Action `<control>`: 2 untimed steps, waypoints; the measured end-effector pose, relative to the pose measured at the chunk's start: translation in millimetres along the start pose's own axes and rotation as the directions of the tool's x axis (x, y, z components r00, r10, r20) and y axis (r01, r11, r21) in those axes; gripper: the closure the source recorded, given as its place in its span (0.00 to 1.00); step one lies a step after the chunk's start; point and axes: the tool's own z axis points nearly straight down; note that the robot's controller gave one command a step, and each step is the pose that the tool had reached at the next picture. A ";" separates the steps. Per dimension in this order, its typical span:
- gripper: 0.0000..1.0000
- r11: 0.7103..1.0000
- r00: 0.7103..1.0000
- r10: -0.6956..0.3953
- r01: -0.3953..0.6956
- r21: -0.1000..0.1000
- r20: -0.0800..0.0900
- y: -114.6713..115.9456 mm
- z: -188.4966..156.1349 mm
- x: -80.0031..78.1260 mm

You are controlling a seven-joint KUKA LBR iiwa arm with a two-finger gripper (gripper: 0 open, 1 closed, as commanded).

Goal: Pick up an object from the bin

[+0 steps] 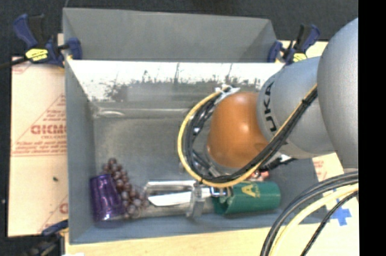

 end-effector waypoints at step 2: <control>1.00 0.997 0.997 0.073 -0.073 -0.004 0.013 20.1 29.2 -0.3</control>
Offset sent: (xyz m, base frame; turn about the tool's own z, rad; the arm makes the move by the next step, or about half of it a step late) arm -0.0005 0.0208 -0.0298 0.0752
